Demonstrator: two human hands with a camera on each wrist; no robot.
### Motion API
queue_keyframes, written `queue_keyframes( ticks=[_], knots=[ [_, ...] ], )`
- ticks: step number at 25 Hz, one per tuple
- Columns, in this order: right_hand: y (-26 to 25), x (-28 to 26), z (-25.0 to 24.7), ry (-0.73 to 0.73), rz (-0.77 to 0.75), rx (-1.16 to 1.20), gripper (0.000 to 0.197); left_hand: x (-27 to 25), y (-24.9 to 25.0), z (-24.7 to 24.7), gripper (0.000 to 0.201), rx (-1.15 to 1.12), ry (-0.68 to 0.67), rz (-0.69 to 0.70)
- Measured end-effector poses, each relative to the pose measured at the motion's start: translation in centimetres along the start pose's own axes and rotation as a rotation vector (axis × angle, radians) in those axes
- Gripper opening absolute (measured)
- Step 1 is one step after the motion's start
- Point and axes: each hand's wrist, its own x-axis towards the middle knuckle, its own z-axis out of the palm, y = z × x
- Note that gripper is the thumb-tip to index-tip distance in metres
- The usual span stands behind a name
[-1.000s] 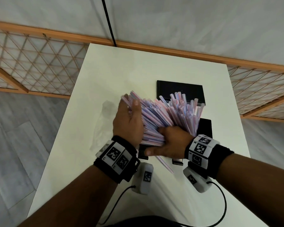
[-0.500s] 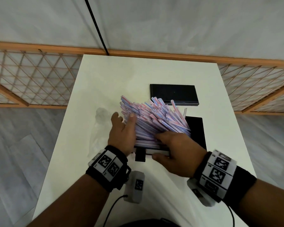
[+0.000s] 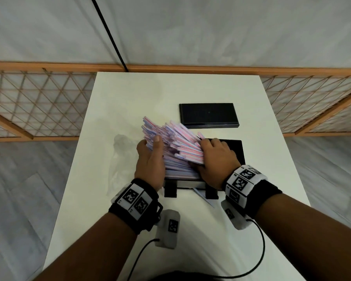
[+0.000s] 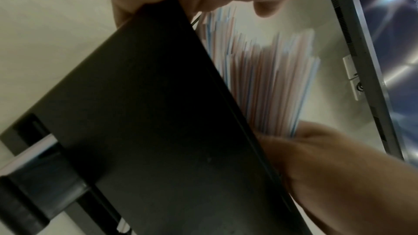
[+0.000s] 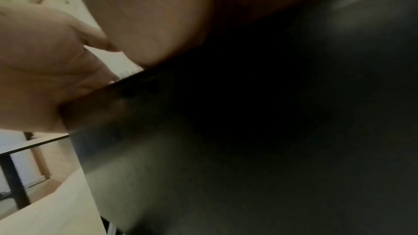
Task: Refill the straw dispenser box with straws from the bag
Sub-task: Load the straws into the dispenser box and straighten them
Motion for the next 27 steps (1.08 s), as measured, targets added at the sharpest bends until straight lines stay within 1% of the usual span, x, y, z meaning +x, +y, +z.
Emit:
queue_keyframes(
  ticks=[1, 4, 6, 8, 10, 12, 14, 15, 17, 19, 21, 22, 24, 25, 27],
  knots=[
    [-0.5, 0.0, -0.3, 0.006, -0.036, 0.005, 0.062, 0.0, 0.1, 0.0, 0.075, -0.032, 0.002, 0.008],
    [-2.0, 0.0, -1.0, 0.035, -0.084, -0.042, 0.058, 0.2, -0.1, -0.1, 0.103, -0.139, 0.011, 0.047],
    [-2.2, -0.2, -1.1, 0.066, -0.1, -0.019, 0.06, 0.7, -0.6, -0.1, 0.113, -0.166, 0.041, 0.056],
    [-1.4, -0.7, -1.2, 0.11, -0.102, 0.12, 0.065, 0.9, -0.3, -0.4, 0.11, -0.225, 0.081, 0.041],
    [0.3, -1.2, -1.1, 0.149, -0.022, 0.247, 0.071, 1.0, 0.3, -0.6, 0.109, -0.293, 0.091, 0.032],
    [1.6, -1.5, -0.8, 0.09, 0.095, 0.237, 0.081, 1.2, 0.7, -0.5, 0.109, -0.298, 0.089, 0.042],
    [1.9, -1.0, -0.2, -0.007, 0.127, 0.192, 0.088, 1.3, 1.1, -0.2, 0.106, -0.333, 0.076, 0.017],
    [1.5, -0.7, 0.1, -0.034, 0.117, 0.197, 0.09, 1.5, 1.1, -0.2, 0.103, -0.37, 0.055, -0.013],
    [0.2, 0.0, 0.7, -0.034, 0.054, 0.229, 0.094, 1.7, 1.1, -0.1, 0.088, -0.398, -0.005, -0.034],
    [-1.2, 0.4, 1.1, 0.005, -0.028, 0.219, 0.094, 1.5, 1.1, -0.1, 0.069, -0.371, -0.047, -0.012],
    [-2.2, 0.5, 0.9, 0.047, -0.08, 0.217, 0.091, 1.7, 1.1, -0.3, 0.055, -0.356, -0.055, 0.014],
    [-2.6, 0.7, 0.6, 0.064, -0.098, 0.223, 0.089, 1.7, 1.3, -0.4, 0.056, -0.355, -0.056, 0.02],
    [-2.9, 1.0, -0.2, 0.071, -0.108, 0.206, 0.082, 1.8, 1.3, -0.6, 0.076, -0.312, -0.031, 0.031],
    [-2.9, 1.1, -0.7, 0.054, -0.108, 0.173, 0.082, 1.7, 1.2, -0.5, 0.083, -0.269, -0.004, 0.041],
    [-2.1, 0.4, -1.5, 0.039, -0.127, 0.128, 0.087, 1.3, 0.8, -0.5, 0.088, -0.166, 0.028, 0.074]
  ],
)
